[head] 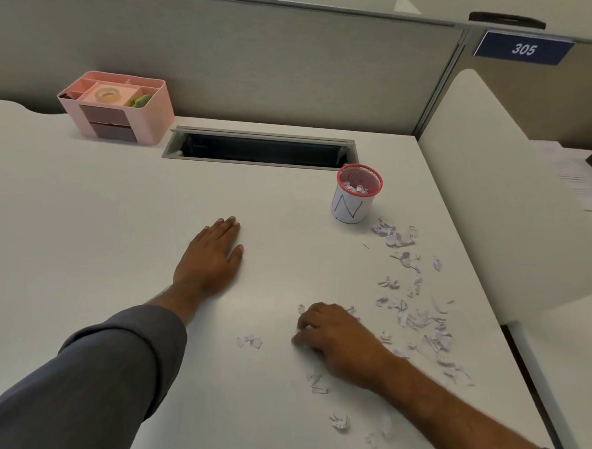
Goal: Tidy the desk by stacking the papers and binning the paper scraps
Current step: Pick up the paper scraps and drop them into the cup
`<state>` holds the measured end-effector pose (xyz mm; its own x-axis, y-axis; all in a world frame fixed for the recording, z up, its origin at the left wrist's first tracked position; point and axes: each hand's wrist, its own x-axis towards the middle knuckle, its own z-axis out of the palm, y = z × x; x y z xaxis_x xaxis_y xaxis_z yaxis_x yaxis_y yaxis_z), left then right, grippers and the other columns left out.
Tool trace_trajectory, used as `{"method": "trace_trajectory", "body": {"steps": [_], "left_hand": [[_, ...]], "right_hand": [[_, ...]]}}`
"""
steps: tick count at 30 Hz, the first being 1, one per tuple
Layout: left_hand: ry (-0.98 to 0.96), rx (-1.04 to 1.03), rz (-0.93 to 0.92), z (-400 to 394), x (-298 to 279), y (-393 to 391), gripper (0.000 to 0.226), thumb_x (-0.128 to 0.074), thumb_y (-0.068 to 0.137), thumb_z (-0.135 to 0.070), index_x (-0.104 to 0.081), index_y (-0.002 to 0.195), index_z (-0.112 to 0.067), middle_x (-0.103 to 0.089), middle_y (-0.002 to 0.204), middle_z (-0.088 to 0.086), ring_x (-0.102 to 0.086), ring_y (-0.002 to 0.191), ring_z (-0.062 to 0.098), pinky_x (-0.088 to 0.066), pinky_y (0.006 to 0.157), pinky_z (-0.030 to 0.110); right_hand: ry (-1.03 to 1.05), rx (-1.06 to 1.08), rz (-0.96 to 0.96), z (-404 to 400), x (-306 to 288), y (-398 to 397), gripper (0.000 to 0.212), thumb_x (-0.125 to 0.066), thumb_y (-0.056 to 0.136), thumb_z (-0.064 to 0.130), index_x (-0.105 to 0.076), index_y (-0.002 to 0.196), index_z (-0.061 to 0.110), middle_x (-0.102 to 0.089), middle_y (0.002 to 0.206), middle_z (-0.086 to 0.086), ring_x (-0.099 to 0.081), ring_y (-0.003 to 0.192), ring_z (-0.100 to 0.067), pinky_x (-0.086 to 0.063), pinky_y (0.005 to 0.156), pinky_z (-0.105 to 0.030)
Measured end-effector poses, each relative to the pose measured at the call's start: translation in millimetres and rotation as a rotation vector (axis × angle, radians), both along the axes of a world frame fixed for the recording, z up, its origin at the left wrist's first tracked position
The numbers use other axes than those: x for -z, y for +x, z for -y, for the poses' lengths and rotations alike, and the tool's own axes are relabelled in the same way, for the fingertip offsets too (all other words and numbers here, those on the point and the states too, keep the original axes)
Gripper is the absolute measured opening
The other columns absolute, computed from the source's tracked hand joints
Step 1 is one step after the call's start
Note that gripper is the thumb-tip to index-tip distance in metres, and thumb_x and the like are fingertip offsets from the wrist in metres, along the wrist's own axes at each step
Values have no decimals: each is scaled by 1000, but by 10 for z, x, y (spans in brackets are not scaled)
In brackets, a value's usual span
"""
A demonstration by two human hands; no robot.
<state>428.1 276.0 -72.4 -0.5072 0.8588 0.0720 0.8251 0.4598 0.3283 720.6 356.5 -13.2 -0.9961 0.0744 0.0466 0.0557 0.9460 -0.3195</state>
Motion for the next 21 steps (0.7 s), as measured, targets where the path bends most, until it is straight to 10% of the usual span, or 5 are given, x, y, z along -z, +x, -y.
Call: {"method": "trace_trajectory", "body": {"steps": [7,11,17,21], "left_hand": [[-2,1,-13,0,-14,10,56,-34,105,-36,-28,158,-18,-22,166,-3,-16,153,14,-10,125,33],[4,0,-11,4,-12,11,55,-35,105,-36,-29,157,-18,-22,166,-4,-16,153,13,-10,125,33],[0,2,-13,-1,-19,10,55,-34,105,-36,-28,158,-18,-22,166,-4,-15,153,12,-10,125,32],[1,6,-18,0,-23,12,55,-35,105,-35,-30,157,-17,-23,165,-3,-16,153,13,-10,125,33]], "right_hand": [[-181,498,-3,-421,-122,289,20,-55,92,3,-72,99,10,-66,96,0,-53,94,-16,-45,83,-29],[-201,450,189,-354,-84,326,30,-48,93,0,-65,115,12,-56,105,-3,-49,100,-20,-43,87,-31],[-236,389,415,-296,-188,362,87,-73,73,59,-33,144,30,-38,130,10,-39,118,-12,-43,98,-30],[-292,399,375,-152,-133,307,75,-79,72,44,-40,134,29,-38,123,6,-47,108,-15,-47,92,-32]]}}
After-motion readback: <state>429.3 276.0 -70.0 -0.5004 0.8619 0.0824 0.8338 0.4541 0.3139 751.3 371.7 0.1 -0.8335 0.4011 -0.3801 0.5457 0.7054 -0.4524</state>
